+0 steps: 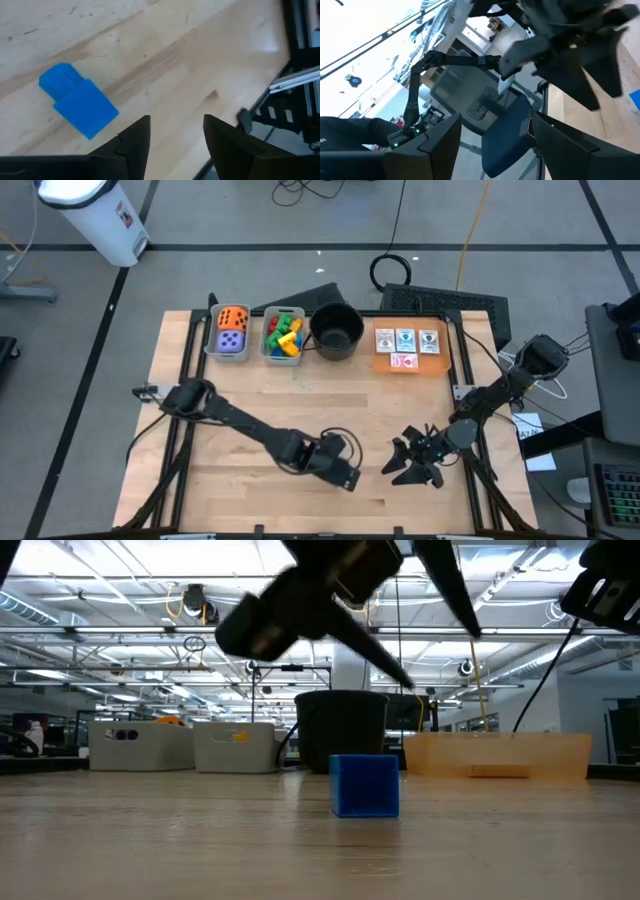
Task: Pick & Place Toys
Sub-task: Put the blue game piece into the right gray bin
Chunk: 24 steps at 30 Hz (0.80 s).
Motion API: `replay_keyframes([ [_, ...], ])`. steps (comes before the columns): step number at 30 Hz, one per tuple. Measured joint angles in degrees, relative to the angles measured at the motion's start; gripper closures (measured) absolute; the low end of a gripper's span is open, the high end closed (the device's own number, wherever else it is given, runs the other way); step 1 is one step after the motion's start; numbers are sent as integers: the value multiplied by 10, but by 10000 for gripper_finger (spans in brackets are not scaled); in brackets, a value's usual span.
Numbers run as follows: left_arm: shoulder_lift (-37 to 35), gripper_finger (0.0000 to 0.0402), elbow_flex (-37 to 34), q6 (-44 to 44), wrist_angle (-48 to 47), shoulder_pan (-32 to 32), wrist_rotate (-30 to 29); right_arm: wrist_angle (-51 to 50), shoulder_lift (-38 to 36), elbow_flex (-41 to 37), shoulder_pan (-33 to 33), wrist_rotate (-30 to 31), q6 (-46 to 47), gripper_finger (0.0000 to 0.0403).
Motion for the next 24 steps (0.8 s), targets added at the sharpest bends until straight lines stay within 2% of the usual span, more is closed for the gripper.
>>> replay_keyframes([
  [7,20,215,0,11,-21,15,24,-2,0,0,2,-1,2,167],
  [14,29,216,2,11,-104,14,71,-8,0,0,5,-1,4,170],
  [24,21,216,3,15,-206,21,56,-12,0,0,5,-1,2,174],
])
